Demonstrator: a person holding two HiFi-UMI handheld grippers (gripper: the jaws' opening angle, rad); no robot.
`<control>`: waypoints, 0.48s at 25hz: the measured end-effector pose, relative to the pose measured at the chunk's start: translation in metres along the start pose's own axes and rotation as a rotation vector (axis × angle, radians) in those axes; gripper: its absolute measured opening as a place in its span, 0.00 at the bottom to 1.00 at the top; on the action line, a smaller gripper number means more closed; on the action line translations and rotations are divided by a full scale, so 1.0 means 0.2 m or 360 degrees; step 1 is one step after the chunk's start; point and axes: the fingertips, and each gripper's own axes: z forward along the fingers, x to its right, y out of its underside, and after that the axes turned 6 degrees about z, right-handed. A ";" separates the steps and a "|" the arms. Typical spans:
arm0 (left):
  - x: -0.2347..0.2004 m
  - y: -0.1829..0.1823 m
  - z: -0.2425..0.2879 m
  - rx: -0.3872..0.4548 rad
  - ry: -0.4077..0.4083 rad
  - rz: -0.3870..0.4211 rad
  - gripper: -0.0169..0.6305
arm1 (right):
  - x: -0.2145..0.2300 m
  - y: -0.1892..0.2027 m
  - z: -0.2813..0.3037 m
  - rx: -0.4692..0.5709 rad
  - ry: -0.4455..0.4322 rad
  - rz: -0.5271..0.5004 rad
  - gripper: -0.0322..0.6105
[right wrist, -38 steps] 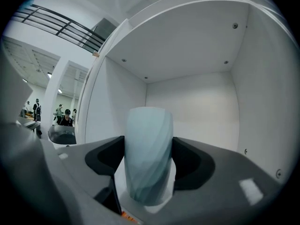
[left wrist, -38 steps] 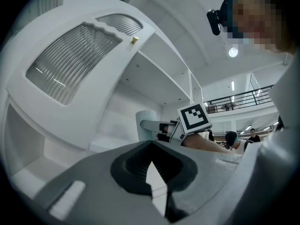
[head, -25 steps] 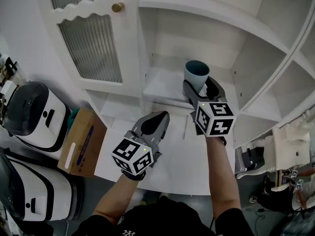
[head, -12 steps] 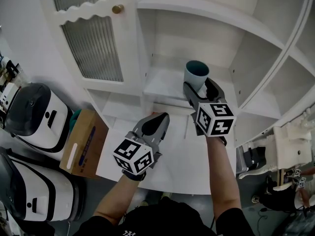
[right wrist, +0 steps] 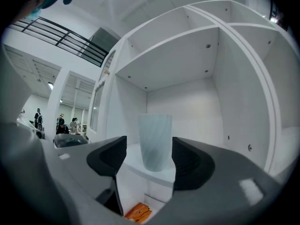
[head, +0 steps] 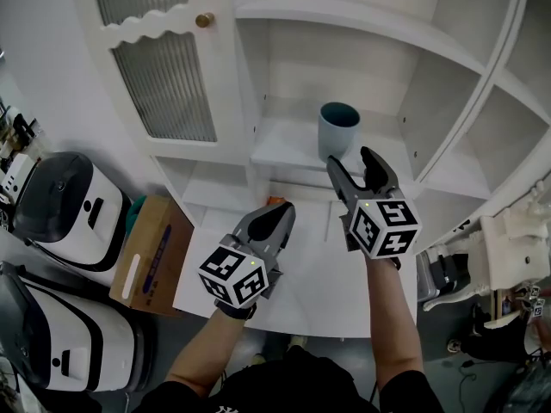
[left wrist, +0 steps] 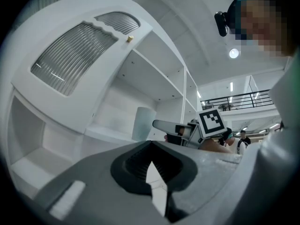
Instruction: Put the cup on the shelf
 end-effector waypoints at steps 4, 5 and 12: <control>0.04 0.00 -0.05 -0.0013 0.0020 0.0011 0.03 | -0.06 0.05 -0.16 0.0058 -0.0009 0.0056 0.44; 0.05 0.01 -0.07 -0.0018 0.0025 0.0013 0.03 | -0.07 0.06 -0.19 0.0071 -0.0008 0.0077 0.40; 0.14 0.04 -0.21 -0.0052 0.0076 0.0015 0.03 | -0.22 0.20 -0.41 0.0072 0.0021 0.0127 0.23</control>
